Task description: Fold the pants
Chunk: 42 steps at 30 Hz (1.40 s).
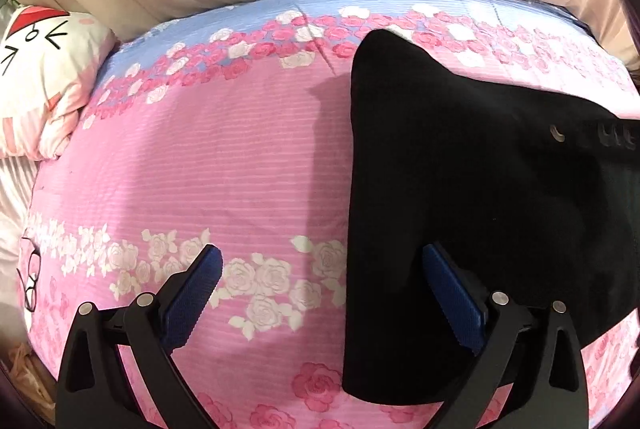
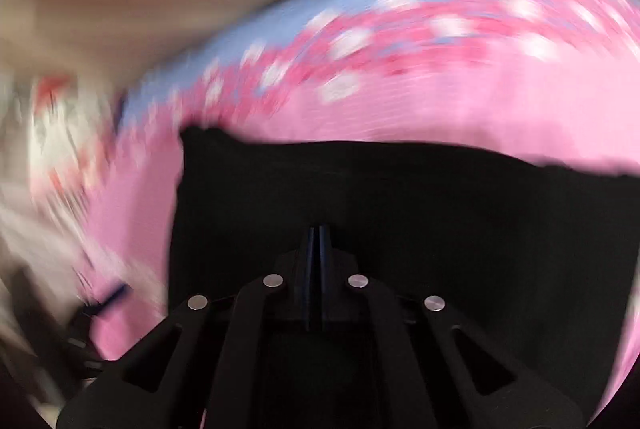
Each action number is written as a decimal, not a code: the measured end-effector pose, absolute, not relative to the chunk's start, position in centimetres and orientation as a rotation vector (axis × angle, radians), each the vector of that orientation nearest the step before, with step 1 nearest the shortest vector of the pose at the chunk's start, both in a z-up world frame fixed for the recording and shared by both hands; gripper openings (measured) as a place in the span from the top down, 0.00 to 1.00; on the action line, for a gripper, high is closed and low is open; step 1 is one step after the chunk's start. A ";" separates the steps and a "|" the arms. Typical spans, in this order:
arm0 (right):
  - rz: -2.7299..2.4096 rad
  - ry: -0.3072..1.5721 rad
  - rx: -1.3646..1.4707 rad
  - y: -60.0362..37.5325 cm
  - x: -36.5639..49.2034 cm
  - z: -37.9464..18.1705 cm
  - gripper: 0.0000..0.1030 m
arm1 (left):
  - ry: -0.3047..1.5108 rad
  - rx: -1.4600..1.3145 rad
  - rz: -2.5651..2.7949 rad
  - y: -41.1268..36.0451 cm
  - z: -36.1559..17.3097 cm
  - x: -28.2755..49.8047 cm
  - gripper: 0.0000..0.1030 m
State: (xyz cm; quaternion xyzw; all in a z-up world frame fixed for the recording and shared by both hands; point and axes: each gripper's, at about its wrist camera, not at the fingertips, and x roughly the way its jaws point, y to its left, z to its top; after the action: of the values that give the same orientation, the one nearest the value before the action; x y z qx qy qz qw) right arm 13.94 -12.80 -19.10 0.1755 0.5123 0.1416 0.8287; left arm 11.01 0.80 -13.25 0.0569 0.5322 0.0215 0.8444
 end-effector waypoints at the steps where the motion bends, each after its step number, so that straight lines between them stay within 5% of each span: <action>1: 0.261 1.036 0.389 -14.0 12.5 -17.6 0.93 | 1.123 0.141 0.063 0.6 -13.2 10.9 0.05; 9: 0.127 1.028 0.298 -20.0 7.2 -20.5 0.96 | 1.132 0.209 0.106 -0.5 -13.0 11.0 0.05; 13: 0.135 0.947 0.342 -21.1 4.0 -17.4 0.89 | 1.136 0.244 0.141 -1.0 -12.9 11.0 0.05; 16: 0.139 1.035 0.288 -22.6 3.3 -20.3 0.66 | 1.140 0.255 0.155 -1.4 -13.0 11.2 0.05; 21: 0.137 1.007 0.356 -25.2 2.7 -18.5 0.65 | 1.147 0.282 0.169 -1.7 -13.1 11.1 0.05; 22: 0.158 0.966 0.413 -26.0 1.8 -17.2 0.62 | 1.151 0.275 0.167 -1.6 -12.9 11.1 0.05; 25: 0.142 0.894 0.436 -28.4 -0.6 -15.8 0.13 | 1.135 0.192 0.130 -0.2 -11.3 10.1 0.05; 42: 0.419 1.009 0.742 -28.9 2.3 -25.5 0.12 | 1.213 -0.202 -0.337 4.7 -15.0 9.1 0.05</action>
State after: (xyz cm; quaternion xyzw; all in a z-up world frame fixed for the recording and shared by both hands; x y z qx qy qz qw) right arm 2.34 -28.89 -25.46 0.3448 0.4684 0.1946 0.7898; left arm 9.15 4.66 -15.00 -0.0942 0.5662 -0.1574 0.8036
